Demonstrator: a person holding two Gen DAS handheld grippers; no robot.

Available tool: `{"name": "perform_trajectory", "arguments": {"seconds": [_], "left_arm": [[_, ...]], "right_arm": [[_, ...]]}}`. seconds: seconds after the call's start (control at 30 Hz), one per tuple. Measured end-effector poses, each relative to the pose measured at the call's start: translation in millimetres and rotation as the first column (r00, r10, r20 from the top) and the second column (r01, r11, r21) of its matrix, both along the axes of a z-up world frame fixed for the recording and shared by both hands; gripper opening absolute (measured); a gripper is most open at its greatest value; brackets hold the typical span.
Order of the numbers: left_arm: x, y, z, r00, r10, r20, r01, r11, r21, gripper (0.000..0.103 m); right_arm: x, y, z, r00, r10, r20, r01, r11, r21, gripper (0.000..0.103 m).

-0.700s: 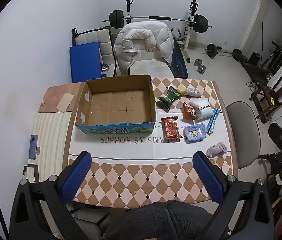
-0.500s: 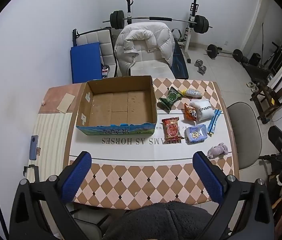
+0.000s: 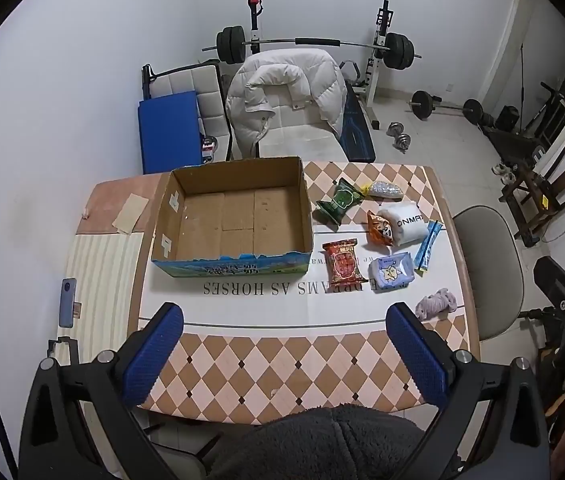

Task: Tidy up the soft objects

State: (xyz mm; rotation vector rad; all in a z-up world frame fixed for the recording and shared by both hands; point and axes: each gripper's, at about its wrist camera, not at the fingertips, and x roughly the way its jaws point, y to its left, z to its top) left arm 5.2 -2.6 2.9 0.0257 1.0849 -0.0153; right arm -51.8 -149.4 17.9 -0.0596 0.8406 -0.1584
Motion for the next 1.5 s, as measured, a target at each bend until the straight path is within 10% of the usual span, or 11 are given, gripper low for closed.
{"name": "perform_trajectory", "arguments": {"seconds": [1.5], "left_arm": [[-7.7, 1.3, 25.9, 0.996, 0.026, 0.087, -0.027, 1.000, 0.010, 0.103]], "right_arm": [[-4.6, 0.4, 12.6, 0.999, 0.011, 0.043, -0.012, 1.000, 0.002, 0.103]]}}
